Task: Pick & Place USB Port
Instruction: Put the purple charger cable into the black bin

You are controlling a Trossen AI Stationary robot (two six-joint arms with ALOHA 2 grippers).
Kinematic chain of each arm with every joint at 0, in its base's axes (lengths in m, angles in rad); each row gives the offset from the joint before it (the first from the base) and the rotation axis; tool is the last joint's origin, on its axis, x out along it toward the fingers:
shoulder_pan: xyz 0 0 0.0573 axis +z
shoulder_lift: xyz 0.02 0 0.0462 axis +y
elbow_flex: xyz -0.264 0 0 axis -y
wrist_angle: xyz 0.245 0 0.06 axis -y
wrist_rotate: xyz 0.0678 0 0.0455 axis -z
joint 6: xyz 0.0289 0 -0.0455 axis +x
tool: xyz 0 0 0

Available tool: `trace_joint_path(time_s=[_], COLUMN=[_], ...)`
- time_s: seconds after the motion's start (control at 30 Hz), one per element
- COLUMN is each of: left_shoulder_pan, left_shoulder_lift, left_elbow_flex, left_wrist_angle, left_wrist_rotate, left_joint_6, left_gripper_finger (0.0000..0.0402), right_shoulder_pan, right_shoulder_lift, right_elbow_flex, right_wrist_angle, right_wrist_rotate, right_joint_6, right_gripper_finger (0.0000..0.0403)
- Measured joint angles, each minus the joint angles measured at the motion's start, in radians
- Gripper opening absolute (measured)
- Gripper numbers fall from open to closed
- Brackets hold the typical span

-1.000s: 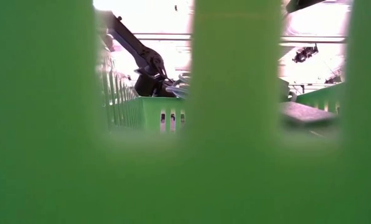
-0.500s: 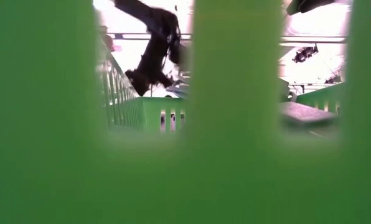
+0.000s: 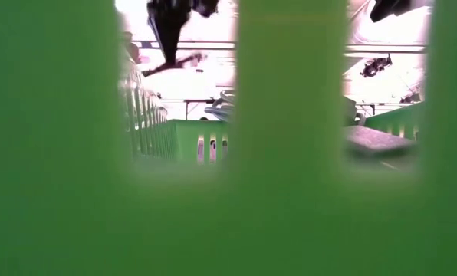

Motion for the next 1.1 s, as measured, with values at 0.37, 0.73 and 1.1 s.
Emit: trace_joint_path(time_s=[0.37,0.73,1.1], left_shoulder_pan=[-0.49,-0.837,-1.005], left_shoulder_lift=[-0.036,-0.023,-0.008], left_elbow_flex=[-0.002,-0.148,-0.269], left_wrist_angle=[0.0,-0.002,0.201], left_wrist_rotate=[-0.031,0.1,0.175], left_joint_6=[-0.784,-1.343,-1.548], left_gripper_finger=[0.0,0.0,0.0], right_shoulder_pan=[0.0,0.027,0.053], right_shoulder_lift=[0.0,0.0,0.0], right_elbow_flex=[0.0,0.0,0.0], right_wrist_angle=[0.001,0.063,0.164], right_wrist_rotate=[-0.051,-0.153,-0.155], right_joint_6=[0.001,0.003,0.03], right_gripper_finger=[0.0124,0.0124,0.0124])
